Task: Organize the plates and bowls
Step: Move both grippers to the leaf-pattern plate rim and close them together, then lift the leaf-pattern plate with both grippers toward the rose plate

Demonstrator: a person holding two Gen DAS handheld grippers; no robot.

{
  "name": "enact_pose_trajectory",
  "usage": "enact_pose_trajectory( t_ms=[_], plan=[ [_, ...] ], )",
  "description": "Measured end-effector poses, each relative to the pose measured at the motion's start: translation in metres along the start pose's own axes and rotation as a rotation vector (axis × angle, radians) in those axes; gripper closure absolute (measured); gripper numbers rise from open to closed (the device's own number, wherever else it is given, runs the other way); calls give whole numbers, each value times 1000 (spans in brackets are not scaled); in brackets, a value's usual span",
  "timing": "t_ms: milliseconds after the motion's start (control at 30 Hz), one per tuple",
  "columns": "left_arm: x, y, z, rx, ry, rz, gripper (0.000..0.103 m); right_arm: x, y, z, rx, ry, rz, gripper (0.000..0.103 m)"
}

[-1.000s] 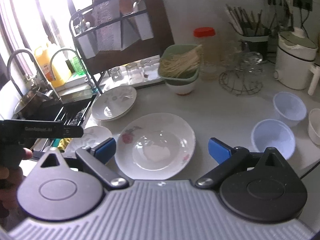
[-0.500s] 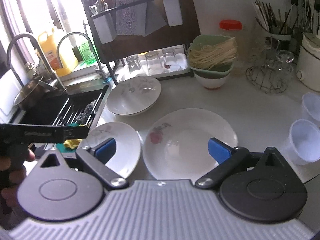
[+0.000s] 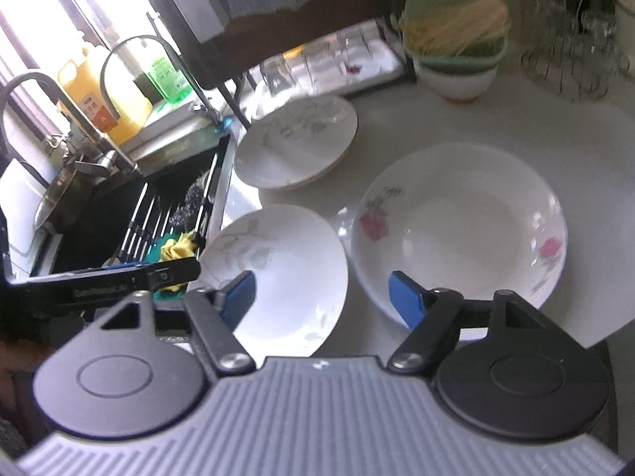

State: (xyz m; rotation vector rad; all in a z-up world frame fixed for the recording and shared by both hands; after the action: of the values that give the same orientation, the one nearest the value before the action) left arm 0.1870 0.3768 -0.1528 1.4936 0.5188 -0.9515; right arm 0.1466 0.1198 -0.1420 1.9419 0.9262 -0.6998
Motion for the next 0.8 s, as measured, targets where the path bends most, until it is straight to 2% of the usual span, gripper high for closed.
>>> enact_pose_trajectory(
  t_ms=[200,333,400,467,533,633,700,800],
  plan=[
    [29,-3,-17,-38,-8,-12,33,28,-2,4,74,-19,-67,61],
    [45,-2,-23,-36,-16,-20,43,40,-4,8,107,-14,-111,64],
    [51,-2,-25,-47,-29,-25,47,47,-5,11,125,-25,-130,71],
    [56,-4,-28,-60,-35,-32,52,51,-6,14,145,-26,-146,73],
    [60,-6,-29,-70,-40,-38,61,55,-7,16,153,-32,-155,73],
    [65,-6,-31,-73,-51,-46,68,62,-7,18,168,-37,-170,78],
    [66,-6,-33,-72,-52,-42,71,66,-7,19,183,-39,-177,86],
    [68,-5,-37,-77,-57,-36,80,72,-5,22,207,-41,-173,88]
  ],
)
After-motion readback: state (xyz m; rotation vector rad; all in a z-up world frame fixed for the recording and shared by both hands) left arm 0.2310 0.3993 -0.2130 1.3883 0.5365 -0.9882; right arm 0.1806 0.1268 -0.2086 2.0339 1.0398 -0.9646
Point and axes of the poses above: each gripper's, at about its wrist camera, not at the fingertips, and x roughly the way its jaws point, z to its right, y to its top, the point moved 2 cm from there along x, roughly the way its jaws point, and after that the axes turned 15 degrees about x, right-handed, at the moved point
